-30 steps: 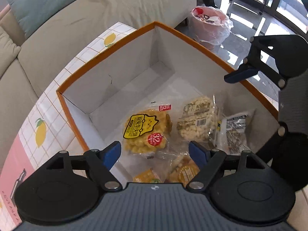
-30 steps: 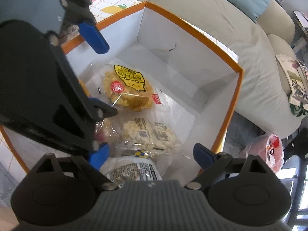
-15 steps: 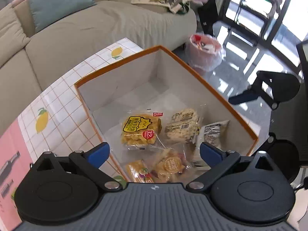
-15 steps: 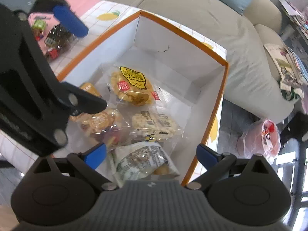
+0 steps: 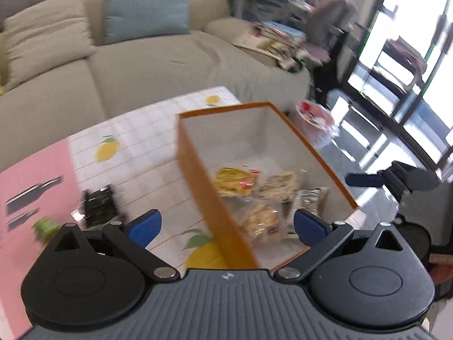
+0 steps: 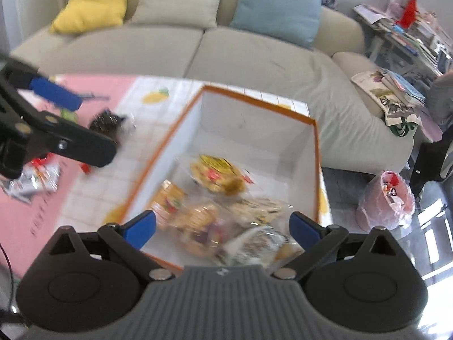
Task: Organize snacks
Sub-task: 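Withdraw both open tools from the box back over the table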
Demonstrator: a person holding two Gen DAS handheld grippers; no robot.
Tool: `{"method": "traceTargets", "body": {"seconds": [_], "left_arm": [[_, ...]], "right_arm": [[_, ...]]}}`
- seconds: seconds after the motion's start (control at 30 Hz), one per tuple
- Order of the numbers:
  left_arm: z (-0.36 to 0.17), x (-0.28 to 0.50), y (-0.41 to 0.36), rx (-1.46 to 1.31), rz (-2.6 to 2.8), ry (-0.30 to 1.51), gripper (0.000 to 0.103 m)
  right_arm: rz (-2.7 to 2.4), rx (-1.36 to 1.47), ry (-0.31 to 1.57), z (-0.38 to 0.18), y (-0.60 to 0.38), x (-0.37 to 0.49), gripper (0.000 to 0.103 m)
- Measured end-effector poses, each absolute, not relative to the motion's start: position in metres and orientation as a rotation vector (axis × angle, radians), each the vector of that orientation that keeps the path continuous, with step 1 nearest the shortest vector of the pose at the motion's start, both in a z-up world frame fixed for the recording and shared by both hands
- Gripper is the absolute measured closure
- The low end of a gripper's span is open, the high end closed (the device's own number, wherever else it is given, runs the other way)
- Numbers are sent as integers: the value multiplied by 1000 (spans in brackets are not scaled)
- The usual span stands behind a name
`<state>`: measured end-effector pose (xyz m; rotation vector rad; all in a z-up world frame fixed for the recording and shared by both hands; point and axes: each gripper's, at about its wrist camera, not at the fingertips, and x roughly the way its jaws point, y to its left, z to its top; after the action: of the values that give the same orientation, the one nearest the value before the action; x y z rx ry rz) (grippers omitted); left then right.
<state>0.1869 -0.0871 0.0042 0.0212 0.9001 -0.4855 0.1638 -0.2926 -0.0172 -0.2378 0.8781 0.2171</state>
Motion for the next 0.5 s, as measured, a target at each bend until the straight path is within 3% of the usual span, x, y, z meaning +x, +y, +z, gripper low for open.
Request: {"method": "traceTargets", "body": {"seconds": [0.5], "left_arm": [[-32, 112, 67, -202, -138, 882, 0]], "right_arm": [[250, -30, 689, -26, -171, 109, 3]]}}
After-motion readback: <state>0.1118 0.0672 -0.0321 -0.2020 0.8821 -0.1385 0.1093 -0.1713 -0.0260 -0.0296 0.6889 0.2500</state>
